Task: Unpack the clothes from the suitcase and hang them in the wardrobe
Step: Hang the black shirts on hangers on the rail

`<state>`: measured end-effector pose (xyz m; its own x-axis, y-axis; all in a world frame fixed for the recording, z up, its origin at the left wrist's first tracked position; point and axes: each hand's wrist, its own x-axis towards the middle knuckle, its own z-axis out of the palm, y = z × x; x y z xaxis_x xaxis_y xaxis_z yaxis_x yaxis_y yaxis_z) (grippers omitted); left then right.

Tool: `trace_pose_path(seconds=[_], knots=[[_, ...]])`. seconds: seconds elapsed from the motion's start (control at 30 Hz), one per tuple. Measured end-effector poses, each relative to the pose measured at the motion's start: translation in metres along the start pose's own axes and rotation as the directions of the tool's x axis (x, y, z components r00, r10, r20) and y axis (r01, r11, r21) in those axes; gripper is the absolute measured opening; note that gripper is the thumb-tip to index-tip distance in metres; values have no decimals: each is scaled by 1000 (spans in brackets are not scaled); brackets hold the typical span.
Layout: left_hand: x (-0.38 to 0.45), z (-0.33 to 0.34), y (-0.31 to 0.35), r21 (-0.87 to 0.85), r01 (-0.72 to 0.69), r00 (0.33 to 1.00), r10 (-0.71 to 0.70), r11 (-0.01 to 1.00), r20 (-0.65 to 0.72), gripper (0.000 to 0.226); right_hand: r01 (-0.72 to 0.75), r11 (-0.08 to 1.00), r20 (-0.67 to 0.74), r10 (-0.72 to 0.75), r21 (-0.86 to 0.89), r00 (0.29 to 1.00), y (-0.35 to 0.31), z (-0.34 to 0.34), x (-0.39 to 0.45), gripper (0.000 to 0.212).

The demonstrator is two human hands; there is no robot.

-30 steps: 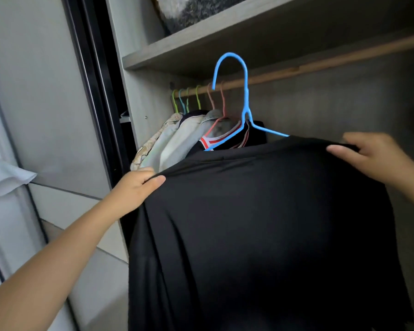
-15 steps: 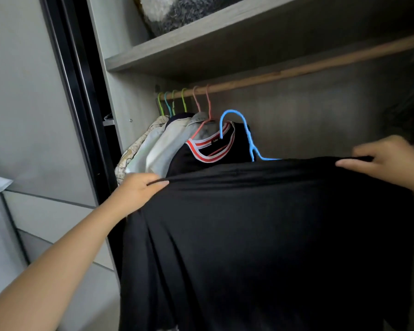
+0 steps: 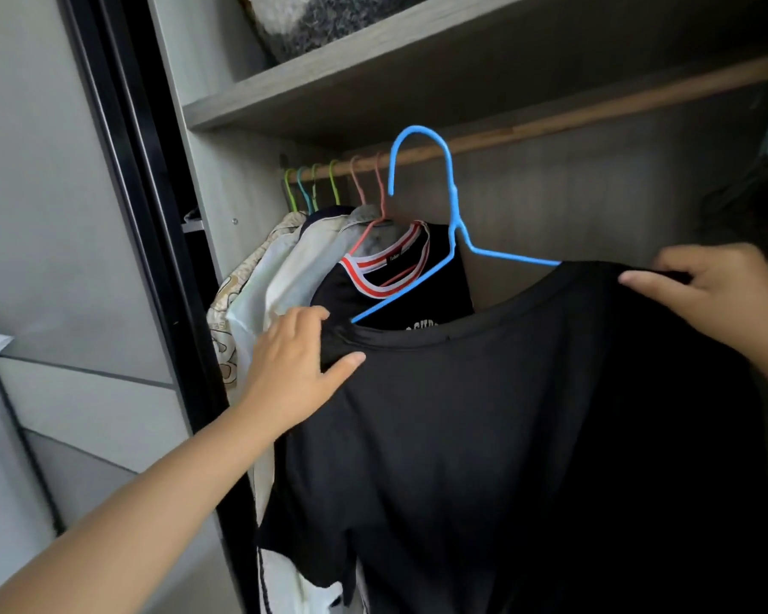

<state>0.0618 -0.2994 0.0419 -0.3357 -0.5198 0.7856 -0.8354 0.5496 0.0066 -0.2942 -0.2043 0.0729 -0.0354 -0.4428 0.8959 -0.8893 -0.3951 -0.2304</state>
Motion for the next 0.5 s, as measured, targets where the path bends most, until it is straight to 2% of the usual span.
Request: trace_pose_path(seconds=[0.03,0.07,0.17,0.23,0.3,0.4,0.43,0.5], knots=[[1,3,5,61,8,999,-10,998,32,76,-13,1000,-10,14,27,1000,-1,-1,-1,41],[2,8,9,86,24,999,-27,996,43,71,-14,999,-24,15,33,1000,1,-1,-1,49],[5,9,16,127,-2,1000,-1,992,24,33,-14,1000,-54,13,-25,998,1,-9,-5,68],[5,12,9,93,-25,999,29,995,-43,30,7,997,-74,-13,-81,997,2,-18,-7,74],[5,12,5,-121,-64,998,64,991,-6,34,20,989,-64,-29,-147,997,3,-26,-9,86],[14,6,4,-481,-82,983,151,873,105,36,-11,978,-5,10,-206,1000,15,-32,-15,97],[17,1,3,-550,-45,975,155,834,156,37,-29,972,3,30,-233,1000,19,-31,-17,96],[25,-4,0,-663,60,947,168,746,275,48,-61,940,-22,57,-336,998,25,-30,-23,81]])
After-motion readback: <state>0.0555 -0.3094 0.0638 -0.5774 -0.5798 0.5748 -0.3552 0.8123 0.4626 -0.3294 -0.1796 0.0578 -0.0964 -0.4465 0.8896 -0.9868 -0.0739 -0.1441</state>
